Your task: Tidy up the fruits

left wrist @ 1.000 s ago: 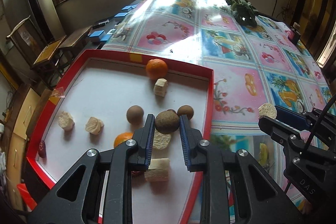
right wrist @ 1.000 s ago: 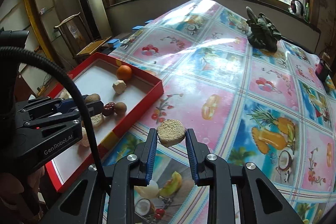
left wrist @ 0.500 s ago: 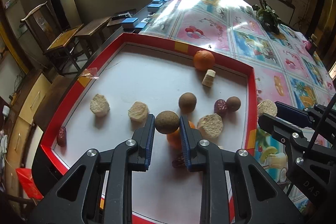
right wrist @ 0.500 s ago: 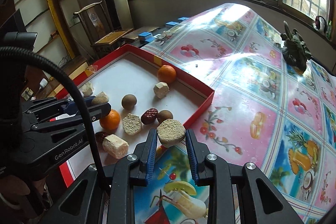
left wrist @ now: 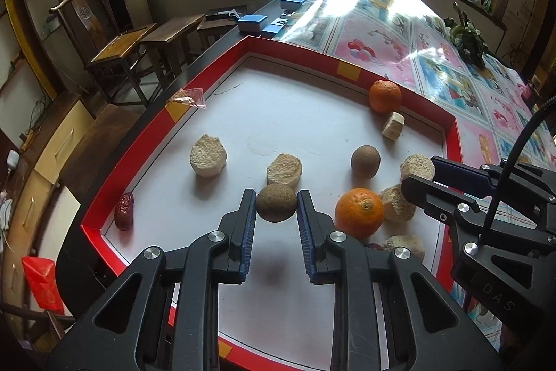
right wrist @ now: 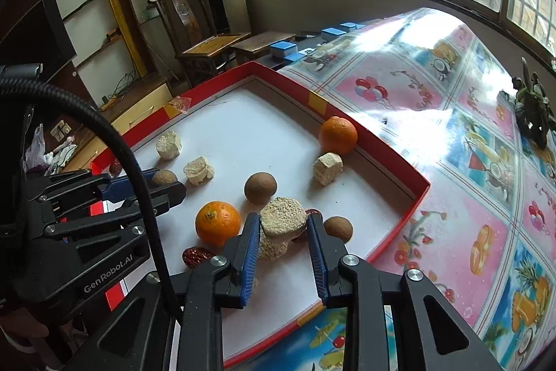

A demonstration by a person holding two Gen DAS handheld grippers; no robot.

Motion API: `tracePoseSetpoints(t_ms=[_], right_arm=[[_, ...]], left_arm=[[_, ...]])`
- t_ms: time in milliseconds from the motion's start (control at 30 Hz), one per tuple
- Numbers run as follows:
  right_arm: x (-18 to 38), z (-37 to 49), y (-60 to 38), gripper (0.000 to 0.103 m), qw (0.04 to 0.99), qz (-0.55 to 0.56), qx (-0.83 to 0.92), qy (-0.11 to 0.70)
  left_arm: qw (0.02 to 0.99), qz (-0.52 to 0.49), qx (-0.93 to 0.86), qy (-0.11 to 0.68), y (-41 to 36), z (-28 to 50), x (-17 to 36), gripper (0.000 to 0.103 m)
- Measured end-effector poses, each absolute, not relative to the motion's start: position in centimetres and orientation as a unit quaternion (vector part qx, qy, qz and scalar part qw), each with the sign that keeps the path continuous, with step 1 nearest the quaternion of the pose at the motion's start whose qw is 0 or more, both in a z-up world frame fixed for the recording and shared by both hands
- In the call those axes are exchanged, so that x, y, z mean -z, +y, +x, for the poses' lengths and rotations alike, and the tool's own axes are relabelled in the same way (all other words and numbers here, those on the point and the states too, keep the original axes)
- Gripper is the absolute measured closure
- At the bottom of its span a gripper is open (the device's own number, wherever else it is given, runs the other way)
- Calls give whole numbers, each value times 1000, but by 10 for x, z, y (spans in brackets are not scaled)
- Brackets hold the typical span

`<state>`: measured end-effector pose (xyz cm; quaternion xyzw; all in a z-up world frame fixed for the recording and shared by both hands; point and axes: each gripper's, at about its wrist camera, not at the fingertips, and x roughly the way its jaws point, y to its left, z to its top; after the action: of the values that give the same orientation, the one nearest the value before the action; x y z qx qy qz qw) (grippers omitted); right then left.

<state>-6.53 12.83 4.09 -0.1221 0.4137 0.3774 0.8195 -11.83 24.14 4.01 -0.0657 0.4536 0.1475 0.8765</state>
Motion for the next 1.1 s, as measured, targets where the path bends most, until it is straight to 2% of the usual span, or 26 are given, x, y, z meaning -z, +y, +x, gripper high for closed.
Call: tracePoseSetpoints(t_ms=[467,600,667,733,767,1033,1100], right_arm=[[-32,-58,155,76,810,-133,-390,417],[-35,-61,151,73,809,-126,-397,416],[-36,-64,149,73,808,-128,-398,415],[-36,-68,145,73,811,-129,-394,414],[-37,-69,142,73,811,-126,-394,413],[-54,-81,110,73,831,-101,-380,394],[-60,-85,100,72,838,-95,-375,386]], left_arm=[[868,-78,-166,462,249,-114,-30,80],[866,-79,-169,464,250,-114,-28,80],[865,-81,-168,467,249,-114,-27,73],[868,-82,-166,461,248,-114,-28,50],[870,-83,-165,456,247,-115,-29,46],[887,-67,-162,426,233,-126,-50,46],[894,-62,-163,413,227,-128,-58,41]])
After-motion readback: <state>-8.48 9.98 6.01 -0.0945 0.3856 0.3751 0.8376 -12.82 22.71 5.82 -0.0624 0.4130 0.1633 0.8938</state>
